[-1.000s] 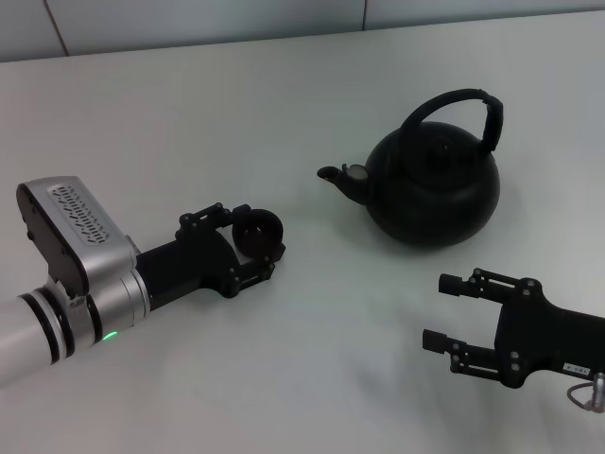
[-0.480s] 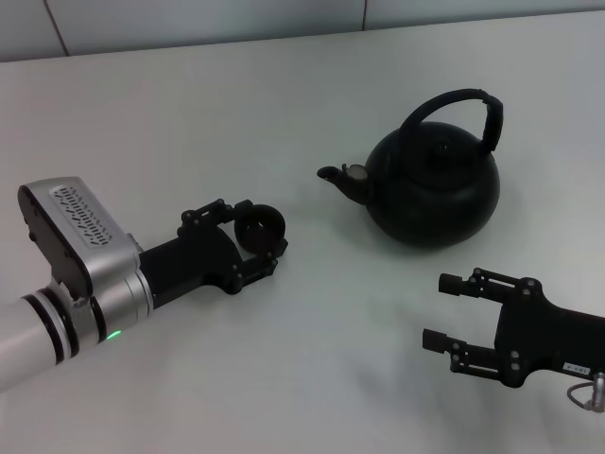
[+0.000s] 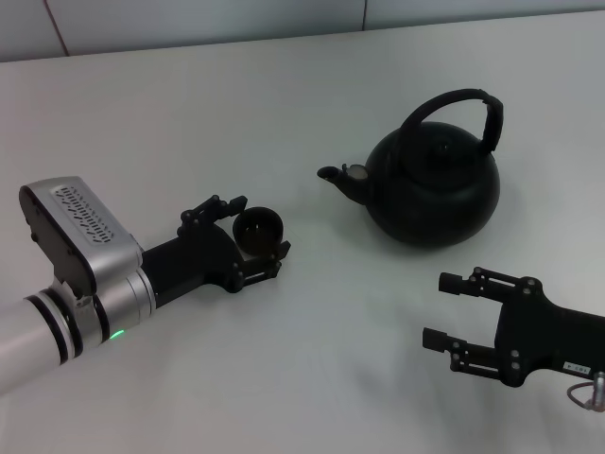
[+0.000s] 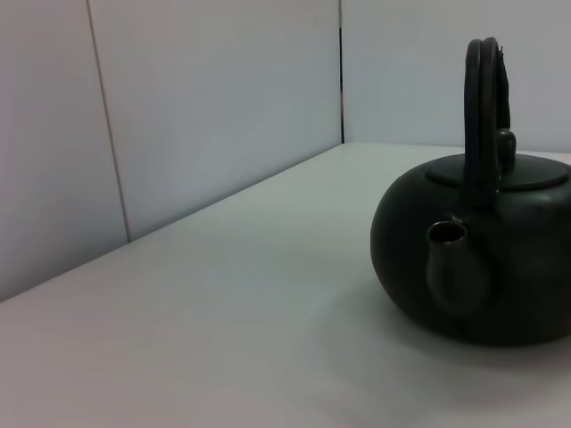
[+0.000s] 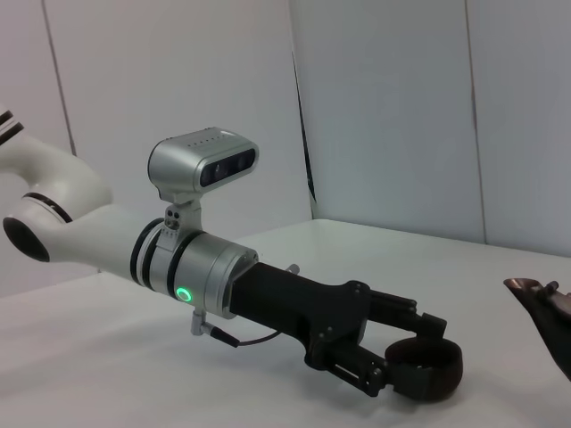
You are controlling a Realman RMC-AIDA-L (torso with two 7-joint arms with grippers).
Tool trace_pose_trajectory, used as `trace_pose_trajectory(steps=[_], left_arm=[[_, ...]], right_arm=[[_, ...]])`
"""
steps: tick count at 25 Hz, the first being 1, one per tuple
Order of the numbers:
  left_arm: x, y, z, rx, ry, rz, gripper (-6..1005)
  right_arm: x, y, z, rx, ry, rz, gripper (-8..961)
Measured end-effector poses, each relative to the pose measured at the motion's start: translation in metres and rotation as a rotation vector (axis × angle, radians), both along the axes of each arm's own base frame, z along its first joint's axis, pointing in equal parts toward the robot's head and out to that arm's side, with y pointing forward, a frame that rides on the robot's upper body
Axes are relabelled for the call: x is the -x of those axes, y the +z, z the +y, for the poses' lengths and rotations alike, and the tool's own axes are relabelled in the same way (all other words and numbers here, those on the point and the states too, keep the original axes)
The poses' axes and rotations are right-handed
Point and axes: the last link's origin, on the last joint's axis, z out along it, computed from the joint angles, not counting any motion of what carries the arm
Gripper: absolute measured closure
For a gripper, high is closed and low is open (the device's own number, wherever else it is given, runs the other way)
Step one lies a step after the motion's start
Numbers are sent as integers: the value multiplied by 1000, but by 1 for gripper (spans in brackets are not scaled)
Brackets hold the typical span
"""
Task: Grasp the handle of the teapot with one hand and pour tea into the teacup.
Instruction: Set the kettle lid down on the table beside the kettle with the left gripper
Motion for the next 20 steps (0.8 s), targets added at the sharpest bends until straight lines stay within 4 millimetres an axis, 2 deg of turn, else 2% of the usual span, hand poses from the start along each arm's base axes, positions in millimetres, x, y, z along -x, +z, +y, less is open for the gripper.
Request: trace_pose_trajectory(steps=[5, 13, 20], left_arm=[[-1, 0, 0, 0, -4, -8, 135], [-3, 4, -6, -12, -42, -35, 135], [9, 30, -23, -57, -88, -145, 135]], right_arm=[[-1, 0, -1, 0, -3, 0, 242], [-2, 0, -2, -2, -10, -5, 241], [-2, 0, -1, -4, -11, -6, 240]])
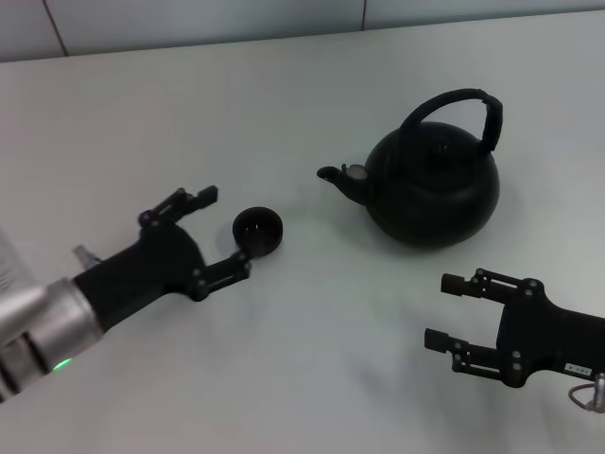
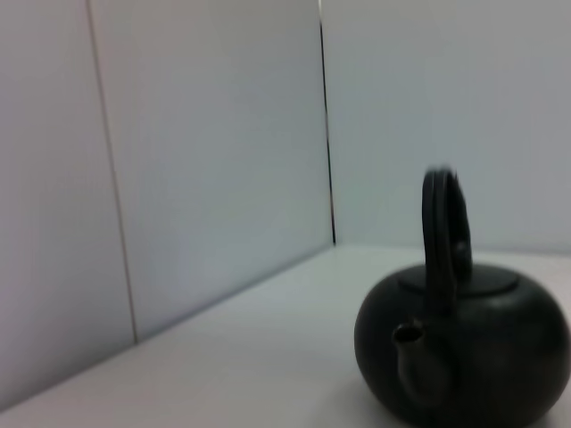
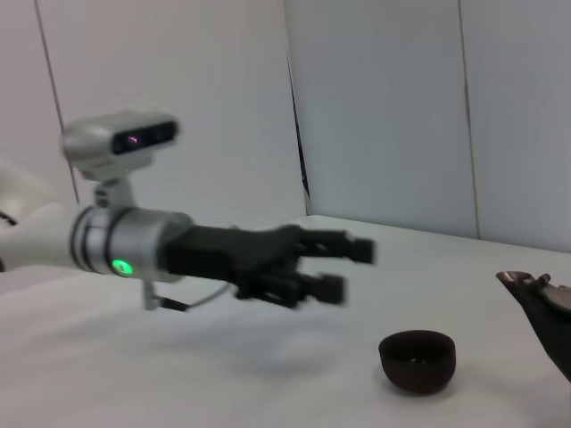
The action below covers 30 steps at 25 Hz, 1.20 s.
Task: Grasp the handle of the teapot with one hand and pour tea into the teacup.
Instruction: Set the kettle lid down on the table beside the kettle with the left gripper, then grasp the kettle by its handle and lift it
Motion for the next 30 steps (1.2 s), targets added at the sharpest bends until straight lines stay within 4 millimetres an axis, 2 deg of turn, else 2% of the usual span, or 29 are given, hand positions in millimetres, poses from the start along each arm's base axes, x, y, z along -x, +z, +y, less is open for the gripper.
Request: trace_pose_trajectory(steps=[2, 3, 4, 7, 8, 11, 12, 14, 21, 30], left_arm=[[9, 18, -14, -19, -25, -63, 135], [17, 37, -25, -20, -34, -111, 135], [17, 37, -25, -20, -34, -111, 135], [29, 62, -35, 1, -22, -154, 135], [36, 79, -40, 10, -21, -150, 135], [40, 86, -44, 17, -19, -144, 135], [49, 99, -49, 23, -18, -116, 135], [56, 110, -52, 24, -14, -93, 135], [57, 113, -53, 44, -30, -79, 135], [69, 101, -56, 125, -42, 84, 136]], right_arm=[[0, 0, 0, -1, -1, 0, 240], [0, 0, 0, -2, -1, 0, 240], [0, 0, 0, -2, -1, 0, 241], [-1, 0, 0, -7, -3, -5, 242], [-2, 1, 1, -13, -8, -9, 242], [-3, 2, 2, -20, -12, -10, 241], [-3, 2, 3, -24, -13, -10, 241], [-3, 3, 3, -29, -15, -9, 241], [-2, 2, 4, -30, -13, -5, 242], [-4, 3, 2, -40, -27, -2, 241]])
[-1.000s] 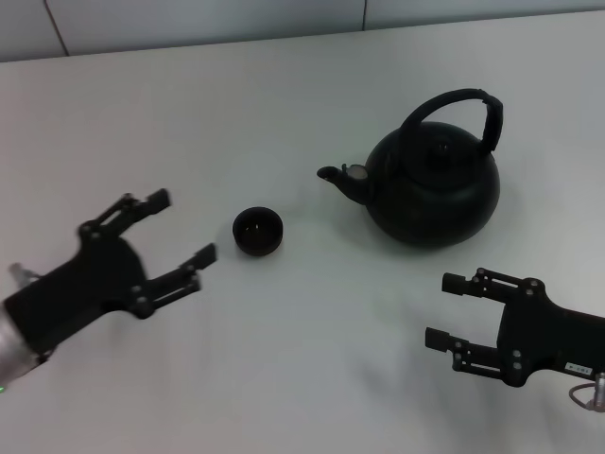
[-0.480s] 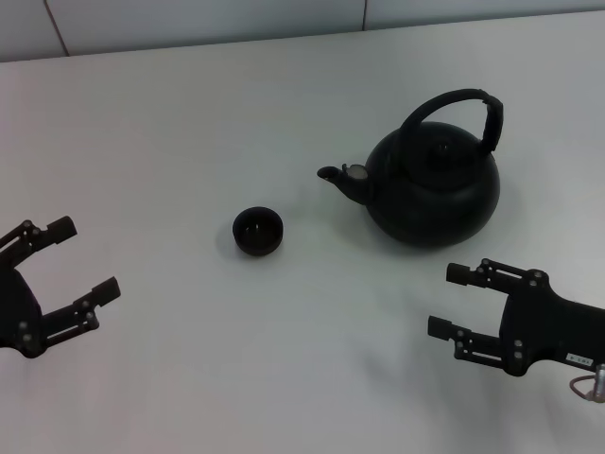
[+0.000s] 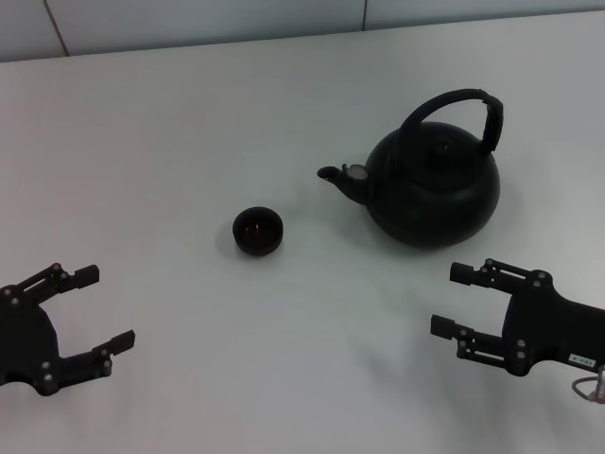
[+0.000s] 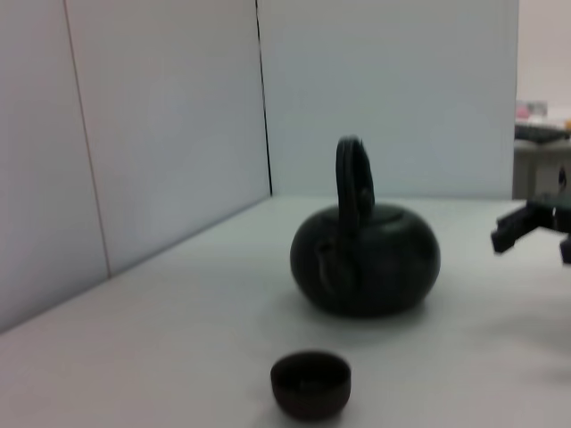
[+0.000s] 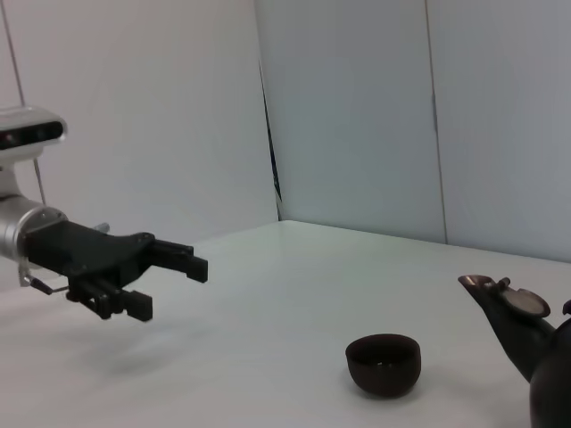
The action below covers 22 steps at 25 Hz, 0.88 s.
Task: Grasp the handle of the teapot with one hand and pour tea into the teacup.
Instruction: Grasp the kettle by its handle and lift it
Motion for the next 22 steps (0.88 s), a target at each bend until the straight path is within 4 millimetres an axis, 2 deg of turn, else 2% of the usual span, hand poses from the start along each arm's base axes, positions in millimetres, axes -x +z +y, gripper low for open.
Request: trace_pose_trajectory(steps=[15, 19, 22], left_arm=[[2, -2, 5, -3, 7, 28, 136], [0, -3, 5, -6, 8, 13, 136], [-2, -4, 5, -6, 6, 3, 136]], right_arm=[[0, -5, -4, -19, -7, 14, 241], [1, -9, -8, -125, -25, 61, 240], [2, -10, -12, -297, -72, 118, 240]])
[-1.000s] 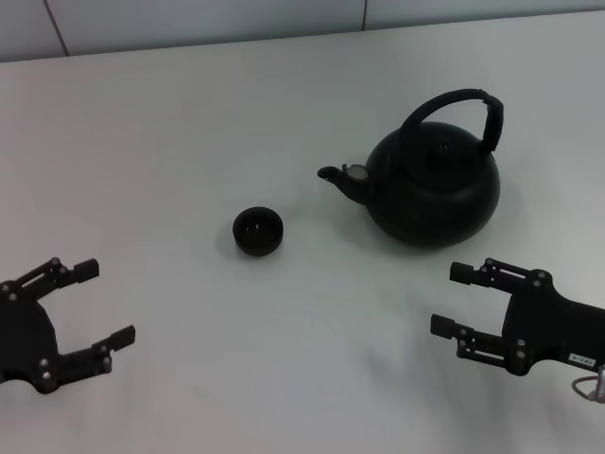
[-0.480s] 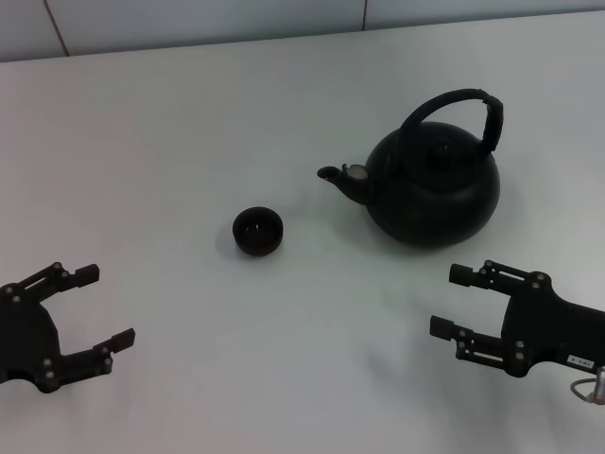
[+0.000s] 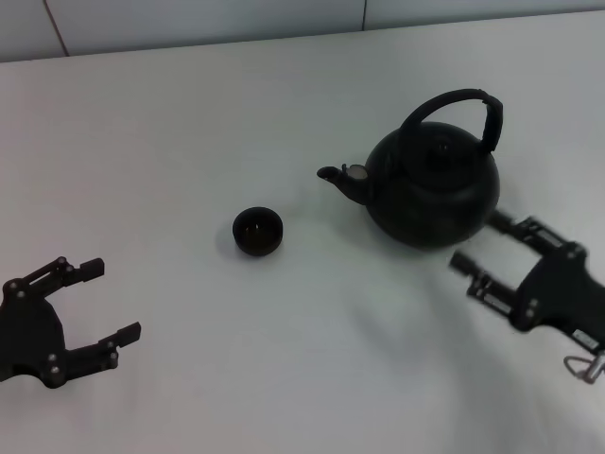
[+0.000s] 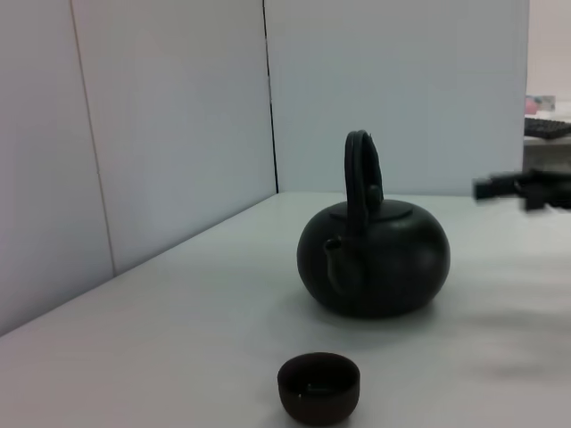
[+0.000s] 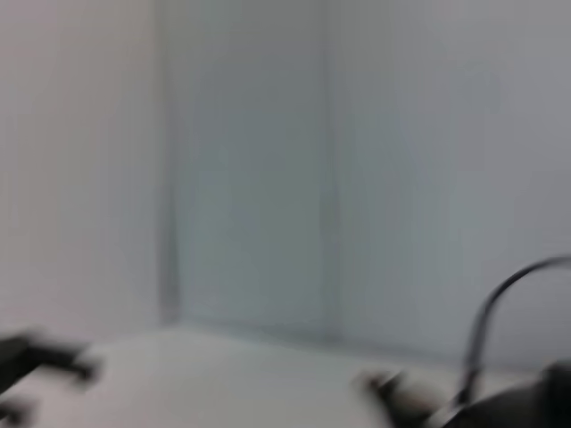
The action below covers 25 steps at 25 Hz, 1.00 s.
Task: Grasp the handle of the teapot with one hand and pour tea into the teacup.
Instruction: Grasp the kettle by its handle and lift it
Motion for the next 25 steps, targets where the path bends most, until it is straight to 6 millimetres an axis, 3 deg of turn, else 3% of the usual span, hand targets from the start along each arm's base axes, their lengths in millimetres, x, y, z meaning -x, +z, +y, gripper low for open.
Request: trace_pose_trajectory(steps=[1, 2, 6, 14, 25], left_arm=[[0, 0, 0, 0, 0, -1, 136], [0, 0, 0, 0, -1, -2, 136], [-1, 0, 1, -2, -2, -4, 136], [-3, 1, 2, 1, -6, -11, 135], [-3, 2, 3, -16, 3, -23, 135]], right_arm=[[0, 1, -3, -170, -69, 35, 240], [0, 1, -3, -170, -69, 35, 240], [4, -5, -3, -467, -265, 54, 242], [5, -20, 7, -496, -380, -3, 246], [7, -16, 20, -503, -361, -8, 245]])
